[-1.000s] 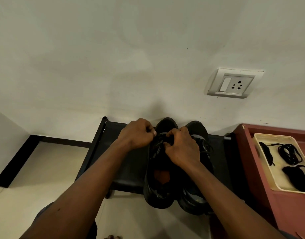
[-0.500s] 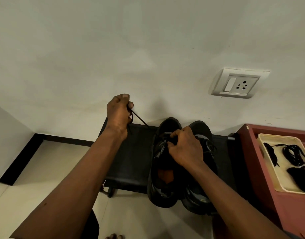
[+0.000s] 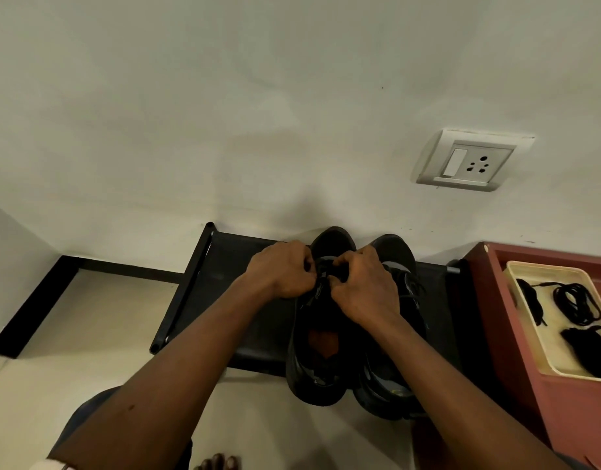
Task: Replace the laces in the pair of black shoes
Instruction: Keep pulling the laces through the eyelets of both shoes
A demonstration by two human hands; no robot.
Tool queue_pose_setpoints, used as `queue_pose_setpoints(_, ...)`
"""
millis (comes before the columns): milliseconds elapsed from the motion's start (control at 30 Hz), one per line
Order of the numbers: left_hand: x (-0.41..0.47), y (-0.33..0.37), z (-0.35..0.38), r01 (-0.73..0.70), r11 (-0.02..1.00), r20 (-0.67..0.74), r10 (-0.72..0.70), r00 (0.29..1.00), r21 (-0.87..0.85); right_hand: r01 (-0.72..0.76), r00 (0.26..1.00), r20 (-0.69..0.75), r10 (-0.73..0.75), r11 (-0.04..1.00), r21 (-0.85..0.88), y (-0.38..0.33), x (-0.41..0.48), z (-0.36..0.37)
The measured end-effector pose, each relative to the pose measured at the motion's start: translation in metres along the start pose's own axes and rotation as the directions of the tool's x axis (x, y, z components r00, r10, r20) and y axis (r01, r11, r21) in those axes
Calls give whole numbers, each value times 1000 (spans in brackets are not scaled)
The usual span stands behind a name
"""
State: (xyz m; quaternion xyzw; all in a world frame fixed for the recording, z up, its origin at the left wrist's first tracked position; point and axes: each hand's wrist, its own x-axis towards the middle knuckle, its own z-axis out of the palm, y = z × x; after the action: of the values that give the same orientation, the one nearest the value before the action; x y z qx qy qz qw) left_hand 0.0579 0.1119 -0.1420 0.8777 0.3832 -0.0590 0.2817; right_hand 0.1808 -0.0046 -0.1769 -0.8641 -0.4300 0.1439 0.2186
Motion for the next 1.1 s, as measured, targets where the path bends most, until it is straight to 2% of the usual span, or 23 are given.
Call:
queue_pose_setpoints(100, 0, 0, -1, 3, 1000, 14, -3, 1000, -24, 5, 1000, -4, -5, 1000, -1, 0, 0, 0)
queue_pose_setpoints(267, 2, -21, -16, 8, 999, -58, -10, 998, -42, 36, 999, -15, -36, 999, -40, -2, -3, -2)
queue_pose_setpoints(367, 0, -35, -18, -32, 989, -23, 29, 999, -145, 43, 999, 3, -43, 998, -34, -5, -4, -3)
queue_pose_setpoints(433, 1, -39, -18, -39, 953, -44, 27, 999, -301, 41, 999, 5, -41, 998, -41, -6, -2, -3)
queue_pose_setpoints(467, 2, -39, -19, -11, 907, -51, -12, 999, -421, 39, 999, 5, -39, 998, -42, -5, -2, -4)
queue_pose_setpoints(533, 3, -39, -23, 70, 733, -19, -112, 994, -677, 40, 999, 6, -39, 998, -39, -6, -2, -4)
queue_pose_setpoints(633, 3, -37, -29, 86, 494, 17, -142, 990, -865, 51, 999, -5, -51, 998, -35, -7, -5, -4)
queue_pose_setpoints(733, 0, -30, -29, 67, 429, 22, -110, 994, -901, 62, 997, -42, -62, 998, -12, -9, -6, -7)
queue_pose_setpoints(800, 0, -28, -28, 59, 405, 10, -123, 992, -912, 79, 995, -68, -77, 997, 24, -10, -4, -8)
queue_pose_setpoints(867, 2, -26, -27, 38, 339, -11, -141, 990, -940, 104, 991, -93, -97, 992, 76, -10, -2, -9)
queue_pose_setpoints(1100, 9, -9, -17, 0, -149, 22, -148, 989, -989, 230, 973, -90, -212, 920, 316, -24, -3, -7)
